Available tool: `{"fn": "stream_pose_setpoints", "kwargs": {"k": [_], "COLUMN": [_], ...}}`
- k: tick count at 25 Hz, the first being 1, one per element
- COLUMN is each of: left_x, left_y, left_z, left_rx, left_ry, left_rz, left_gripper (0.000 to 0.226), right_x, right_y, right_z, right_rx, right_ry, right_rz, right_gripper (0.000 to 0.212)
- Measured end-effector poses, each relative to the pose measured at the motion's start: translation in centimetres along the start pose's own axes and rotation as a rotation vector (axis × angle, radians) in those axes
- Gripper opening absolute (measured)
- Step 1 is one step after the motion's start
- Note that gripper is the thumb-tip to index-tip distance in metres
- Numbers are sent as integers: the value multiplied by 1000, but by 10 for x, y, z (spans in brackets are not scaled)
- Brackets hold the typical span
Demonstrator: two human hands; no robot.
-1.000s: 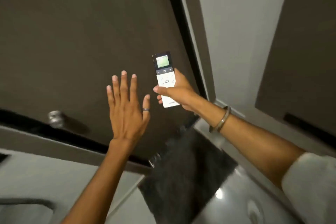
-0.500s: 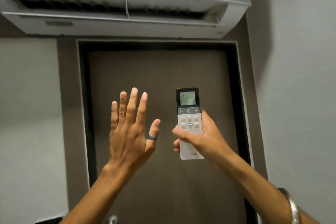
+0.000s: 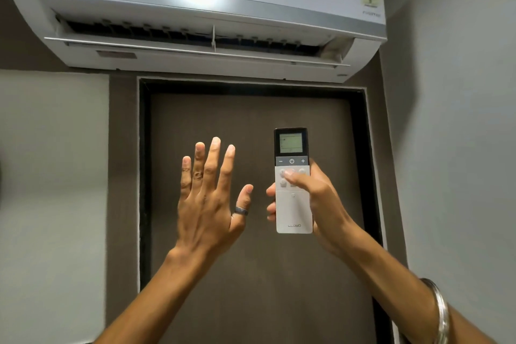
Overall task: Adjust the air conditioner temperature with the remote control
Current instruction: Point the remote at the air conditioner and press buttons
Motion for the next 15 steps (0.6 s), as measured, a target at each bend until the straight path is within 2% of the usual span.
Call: {"fn": "stream_pose_setpoints", "kwargs": {"k": [5,10,15], "left_x": [2,0,0], "left_y": [2,0,-4], "left_z": [-5,-7,-4], "left_rx": [-13,-2,-7], "left_ry": [-5,1,10], "left_rz": [6,26,45], "left_gripper": [73,73,73], "right_x": [-6,-9,-9], "right_y": [-2,-2,0], "right_z": [-3,-3,2], "right_rx": [32,63,27], "right_ry": [-4,-19,-24], "right_rz": [58,120,126], "right_gripper": [27,28,17]}}
Point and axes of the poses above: each hand's wrist, its own x-axis away from the middle knuckle, its own y-axis out of the palm, z = x × y, the point moved 8 cm from there along -x, towards the middle knuckle, and after that the axes turned 14 degrees about -y, right-handed, at the moved point
